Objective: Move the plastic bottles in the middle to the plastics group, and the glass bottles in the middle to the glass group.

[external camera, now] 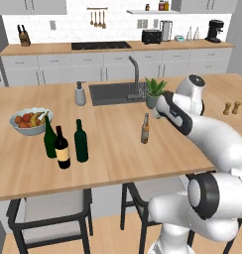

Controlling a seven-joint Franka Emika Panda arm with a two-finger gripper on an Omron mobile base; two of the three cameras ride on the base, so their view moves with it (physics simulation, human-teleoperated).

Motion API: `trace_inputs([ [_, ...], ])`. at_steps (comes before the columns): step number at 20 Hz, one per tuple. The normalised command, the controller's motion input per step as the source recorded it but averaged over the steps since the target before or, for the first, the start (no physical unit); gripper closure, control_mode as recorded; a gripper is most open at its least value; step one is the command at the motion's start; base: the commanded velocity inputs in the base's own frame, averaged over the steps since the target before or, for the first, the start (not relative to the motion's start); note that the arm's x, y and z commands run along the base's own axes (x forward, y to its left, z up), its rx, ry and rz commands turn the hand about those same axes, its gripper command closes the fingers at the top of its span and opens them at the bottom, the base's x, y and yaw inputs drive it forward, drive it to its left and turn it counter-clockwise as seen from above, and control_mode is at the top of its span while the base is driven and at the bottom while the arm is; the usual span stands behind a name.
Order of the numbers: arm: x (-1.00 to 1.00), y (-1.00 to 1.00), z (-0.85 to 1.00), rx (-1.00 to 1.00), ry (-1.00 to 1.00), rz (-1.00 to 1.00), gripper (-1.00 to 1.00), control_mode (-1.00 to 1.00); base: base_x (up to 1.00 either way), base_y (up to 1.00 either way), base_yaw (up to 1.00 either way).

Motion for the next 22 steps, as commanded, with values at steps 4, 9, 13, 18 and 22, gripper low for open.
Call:
trace_inputs([
  [4, 0.55, 0.15, 0.0, -0.05, 0.01, -0.01, -1.0, -1.0, 0.0, 0.0, 0.0],
  [9, 0.21, 0.04, -0.06, -0.01, 0.02, -0.1, -1.0, -1.0, 0.0, 0.0, 0.0],
  [13, 0.03, 0.05, -0.35, 0.0, 0.05, -0.01, -1.0, -1.0, 0.0, 0.0, 0.0],
  [18, 0.09, 0.11, -0.24, 0.0, 0.05, 0.0, -1.0, -1.0, 0.0, 0.0, 0.0],
  [22, 0.26, 0.19, -0.05, 0.0, 0.2, 0.0, -1.0, -1.0, 0.0, 0.0, 0.0],
])
